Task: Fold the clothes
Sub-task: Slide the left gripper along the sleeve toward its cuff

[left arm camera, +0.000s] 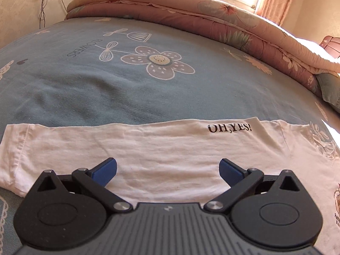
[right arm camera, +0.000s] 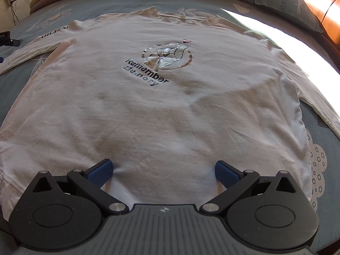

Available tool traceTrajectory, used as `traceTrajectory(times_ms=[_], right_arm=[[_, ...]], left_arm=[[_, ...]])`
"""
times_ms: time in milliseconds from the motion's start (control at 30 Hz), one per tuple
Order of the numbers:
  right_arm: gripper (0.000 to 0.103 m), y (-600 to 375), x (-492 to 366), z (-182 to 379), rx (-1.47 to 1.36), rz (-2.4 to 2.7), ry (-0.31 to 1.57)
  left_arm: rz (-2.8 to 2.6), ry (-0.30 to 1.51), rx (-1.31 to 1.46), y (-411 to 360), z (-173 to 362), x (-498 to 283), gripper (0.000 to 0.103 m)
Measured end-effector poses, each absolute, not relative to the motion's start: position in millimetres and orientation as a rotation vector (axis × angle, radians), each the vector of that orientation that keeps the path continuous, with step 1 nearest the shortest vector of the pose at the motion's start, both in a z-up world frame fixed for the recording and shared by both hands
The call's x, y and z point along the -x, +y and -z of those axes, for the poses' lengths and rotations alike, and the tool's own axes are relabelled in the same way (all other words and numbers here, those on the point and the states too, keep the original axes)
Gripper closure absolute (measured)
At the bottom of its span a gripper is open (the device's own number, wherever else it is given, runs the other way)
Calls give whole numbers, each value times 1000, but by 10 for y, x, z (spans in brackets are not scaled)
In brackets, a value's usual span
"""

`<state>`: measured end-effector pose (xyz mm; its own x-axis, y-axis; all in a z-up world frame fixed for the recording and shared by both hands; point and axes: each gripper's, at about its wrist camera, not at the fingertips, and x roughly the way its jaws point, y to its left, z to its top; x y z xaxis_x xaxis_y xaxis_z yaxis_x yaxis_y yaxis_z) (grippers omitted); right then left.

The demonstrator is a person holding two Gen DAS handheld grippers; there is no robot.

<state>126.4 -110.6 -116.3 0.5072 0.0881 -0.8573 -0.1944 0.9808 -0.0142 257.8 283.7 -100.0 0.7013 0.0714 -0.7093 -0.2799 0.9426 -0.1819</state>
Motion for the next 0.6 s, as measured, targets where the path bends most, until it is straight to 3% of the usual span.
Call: traceTrajectory(times_ms=[167, 433, 600], right_arm=[[0, -1104, -1264, 1163, 112, -168, 1024], [0, -1102, -1256, 1171, 111, -168, 1010], [0, -1099, -1252, 1174, 110, -166, 1004]], left_arm=[[-180, 770, 76, 2616, 1143, -2346, 1], [-174, 748, 110, 2706, 909, -2402, 1], [-209, 807, 153, 2716, 1067, -2533, 1]])
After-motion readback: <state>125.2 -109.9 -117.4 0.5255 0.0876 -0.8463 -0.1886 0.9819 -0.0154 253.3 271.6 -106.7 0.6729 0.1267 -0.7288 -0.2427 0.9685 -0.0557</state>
